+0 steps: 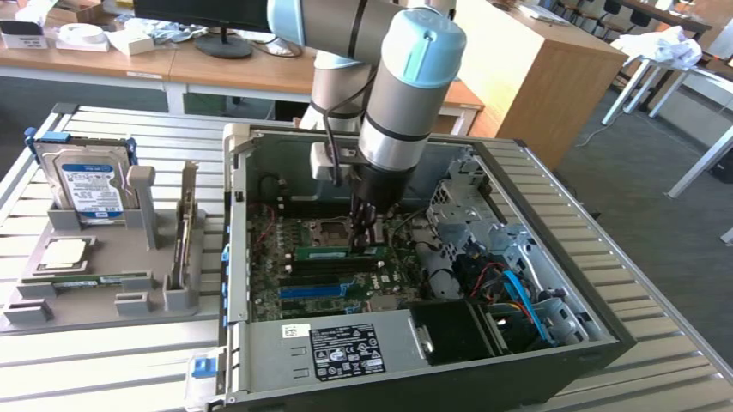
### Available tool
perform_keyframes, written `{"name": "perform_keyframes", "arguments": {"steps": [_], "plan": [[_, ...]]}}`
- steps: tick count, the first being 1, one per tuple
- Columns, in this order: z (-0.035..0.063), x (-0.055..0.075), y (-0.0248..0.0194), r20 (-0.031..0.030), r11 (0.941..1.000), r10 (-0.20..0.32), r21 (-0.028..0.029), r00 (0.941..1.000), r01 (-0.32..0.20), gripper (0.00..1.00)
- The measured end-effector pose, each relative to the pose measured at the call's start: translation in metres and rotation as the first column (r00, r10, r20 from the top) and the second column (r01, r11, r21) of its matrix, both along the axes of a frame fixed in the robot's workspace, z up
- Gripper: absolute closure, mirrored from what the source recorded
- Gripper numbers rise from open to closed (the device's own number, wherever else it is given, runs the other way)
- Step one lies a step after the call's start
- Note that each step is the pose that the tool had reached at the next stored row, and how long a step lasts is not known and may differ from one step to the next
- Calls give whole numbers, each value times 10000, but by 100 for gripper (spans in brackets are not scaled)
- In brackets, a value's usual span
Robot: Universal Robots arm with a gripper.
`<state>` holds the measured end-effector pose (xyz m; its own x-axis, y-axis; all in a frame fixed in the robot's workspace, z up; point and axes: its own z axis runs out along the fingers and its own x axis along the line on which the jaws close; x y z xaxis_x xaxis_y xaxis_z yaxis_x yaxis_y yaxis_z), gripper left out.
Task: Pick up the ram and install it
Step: 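Pick up the ram and move it above insertion slot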
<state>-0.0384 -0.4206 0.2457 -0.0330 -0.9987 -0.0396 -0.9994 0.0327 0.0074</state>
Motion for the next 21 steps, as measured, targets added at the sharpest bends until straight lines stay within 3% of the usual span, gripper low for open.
{"name": "perform_keyframes", "arguments": {"steps": [21], "plan": [[-61,-3,27,1,10000,0,1,10000,0,88]]}}
